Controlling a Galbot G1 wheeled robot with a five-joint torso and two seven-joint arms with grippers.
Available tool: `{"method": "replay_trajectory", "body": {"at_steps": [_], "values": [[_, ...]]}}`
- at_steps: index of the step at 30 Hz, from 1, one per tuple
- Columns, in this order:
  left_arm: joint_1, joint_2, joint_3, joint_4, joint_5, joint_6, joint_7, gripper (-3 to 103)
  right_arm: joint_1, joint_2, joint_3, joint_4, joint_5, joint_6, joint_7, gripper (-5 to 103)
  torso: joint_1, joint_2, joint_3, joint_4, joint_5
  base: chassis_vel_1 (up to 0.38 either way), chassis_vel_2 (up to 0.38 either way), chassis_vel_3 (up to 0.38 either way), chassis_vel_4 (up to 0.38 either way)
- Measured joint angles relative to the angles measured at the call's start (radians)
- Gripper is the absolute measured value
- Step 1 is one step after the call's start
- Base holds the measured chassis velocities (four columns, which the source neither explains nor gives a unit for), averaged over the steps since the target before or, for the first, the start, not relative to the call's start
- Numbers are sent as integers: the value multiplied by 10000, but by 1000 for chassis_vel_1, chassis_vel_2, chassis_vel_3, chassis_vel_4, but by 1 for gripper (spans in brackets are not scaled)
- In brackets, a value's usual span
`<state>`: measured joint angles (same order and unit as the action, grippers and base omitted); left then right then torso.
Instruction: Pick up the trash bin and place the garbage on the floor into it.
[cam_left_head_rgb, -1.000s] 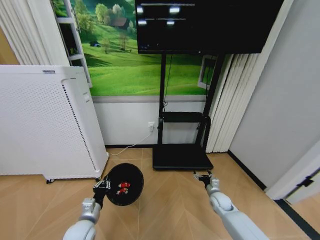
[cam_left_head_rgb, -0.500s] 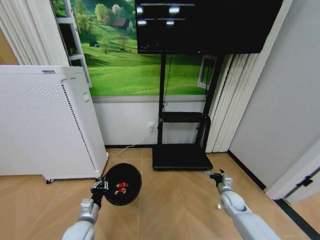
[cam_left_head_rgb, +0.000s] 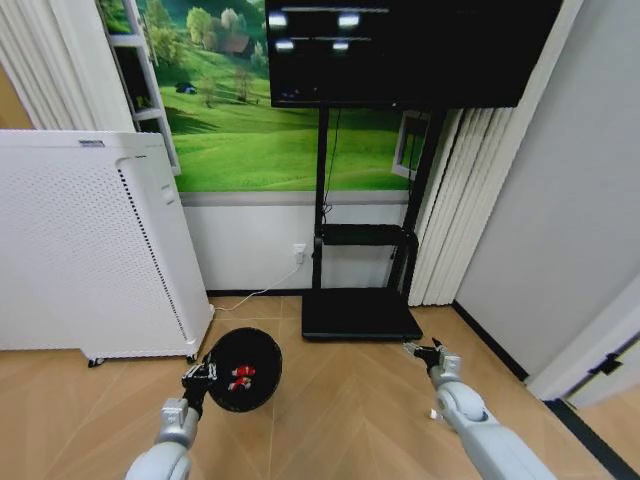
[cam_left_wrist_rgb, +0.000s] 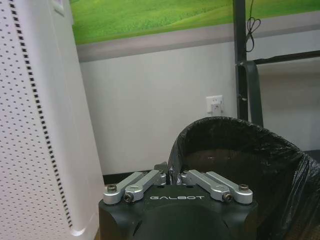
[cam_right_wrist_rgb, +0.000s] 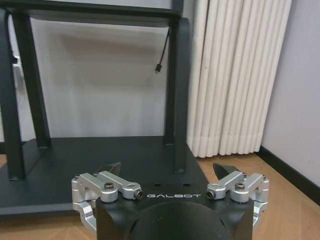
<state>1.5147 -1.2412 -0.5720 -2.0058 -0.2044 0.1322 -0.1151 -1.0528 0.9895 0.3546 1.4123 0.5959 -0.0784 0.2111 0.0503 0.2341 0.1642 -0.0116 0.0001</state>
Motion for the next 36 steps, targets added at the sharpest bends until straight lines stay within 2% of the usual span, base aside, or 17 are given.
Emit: {"method": "replay_trajectory", "body": {"at_steps": [3, 5, 8, 10, 12, 15, 18, 24, 31, 32, 36], "values": [[-11, -18, 1, 15, -3, -2, 0, 6, 24, -4, -38, -21, 23, 6, -28, 100, -1, 1, -1, 3, -4, -220, -195, 192, 207], [-20, -24, 3, 23, -4, -5, 0, 6, 30, -5, -59, -34, 31, 11, -40, 100, 0, 0, 0, 3, 6, -177, -228, 202, 235], [-27, -48, 10, 44, -4, -15, -3, 6, 46, -36, -73, -59, 48, 17, -71, 100, 0, 0, -1, 6, -10, -235, -263, 239, 242], [-27, -59, 14, 58, -4, -18, -3, 6, 45, -58, -80, -83, 76, 18, -115, 100, -1, 1, -1, 3, 6, -272, -277, 271, 270], [-28, -65, 14, 59, -3, -29, -4, 6, 46, -75, -80, -88, 82, 18, -136, 100, 0, 1, 0, 4, 1, -306, -282, 273, 275], [-28, -78, 20, 76, -2, -32, -3, 6, 47, -93, -137, -160, 99, 146, -160, 100, 0, 0, 0, 7, -8, -312, -316, 340, 320], [-29, -99, 26, 100, 3, -42, -1, 6, 94, -104, -259, -343, -1, 482, -255, 100, -1, 0, -1, -3, 3, -319, -298, 289, 304], [-30, -108, 27, 129, 5, -43, 3, 6, 221, -177, -447, -523, -244, 608, -357, 100, 0, 0, -1, 0, 2, -141, -177, 177, 131], [64, -60, -52, 198, 37, -45, -58, 6, 481, -1075, -1710, -1117, -1138, 676, -820, 100, 0, 0, -1, 13, -2, 39, 47, -38, -48], [86, -37, -124, 274, 37, -43, -125, 6, 579, -1428, -2209, -1344, -1316, 856, -924, 100, 0, 1, -1, 9, -1, 58, 61, -51, -55], [107, 23, -271, 444, 41, -17, -232, 6, 744, -1956, -2975, -1582, -1495, 1051, -1001, 100, 0, 0, -1, 3, -2, 29, 15, -23, -27]]}}
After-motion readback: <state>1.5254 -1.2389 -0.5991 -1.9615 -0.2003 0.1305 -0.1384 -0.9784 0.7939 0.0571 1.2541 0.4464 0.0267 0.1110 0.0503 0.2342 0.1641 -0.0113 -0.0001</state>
